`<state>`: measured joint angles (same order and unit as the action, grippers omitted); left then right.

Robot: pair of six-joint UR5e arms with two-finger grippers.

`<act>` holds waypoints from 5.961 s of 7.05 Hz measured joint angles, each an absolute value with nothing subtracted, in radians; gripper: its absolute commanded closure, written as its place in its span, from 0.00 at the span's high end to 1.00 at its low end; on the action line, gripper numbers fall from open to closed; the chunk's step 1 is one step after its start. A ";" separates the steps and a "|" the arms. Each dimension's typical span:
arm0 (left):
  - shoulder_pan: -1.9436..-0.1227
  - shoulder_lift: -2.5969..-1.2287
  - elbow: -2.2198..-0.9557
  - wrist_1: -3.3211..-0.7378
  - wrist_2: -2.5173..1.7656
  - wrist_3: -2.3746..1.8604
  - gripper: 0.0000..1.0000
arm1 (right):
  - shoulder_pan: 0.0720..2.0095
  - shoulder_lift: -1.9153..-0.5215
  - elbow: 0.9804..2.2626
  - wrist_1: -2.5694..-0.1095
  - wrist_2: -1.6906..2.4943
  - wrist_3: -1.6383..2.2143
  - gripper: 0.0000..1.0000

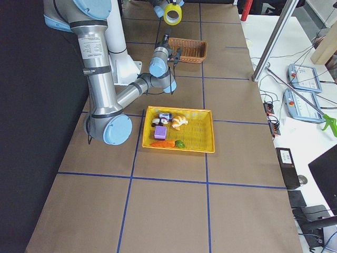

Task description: Move tape to another basket

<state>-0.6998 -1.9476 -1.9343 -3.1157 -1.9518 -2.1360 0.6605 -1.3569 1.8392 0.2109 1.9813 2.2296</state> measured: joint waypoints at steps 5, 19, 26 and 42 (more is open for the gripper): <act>-0.891 -1.904 -1.968 -2.302 -2.150 -1.757 0.00 | 0.833 -1.360 1.712 -0.076 2.121 1.959 1.00; -0.577 -2.038 -1.791 -1.644 -1.807 -1.474 0.13 | 0.848 -1.355 1.627 -0.122 2.076 1.942 1.00; -0.642 -2.033 -1.850 -1.680 -1.811 -1.375 1.00 | 0.864 -1.347 1.626 -0.187 2.089 1.938 1.00; -1.625 -1.704 -1.601 -1.255 -2.387 0.364 1.00 | 1.517 -1.794 1.951 -1.739 2.336 -0.037 1.00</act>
<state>-1.6252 -1.7038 -1.6009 -1.2548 -2.3872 0.3645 1.5172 -1.7941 1.9514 -1.7392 2.3360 -0.0374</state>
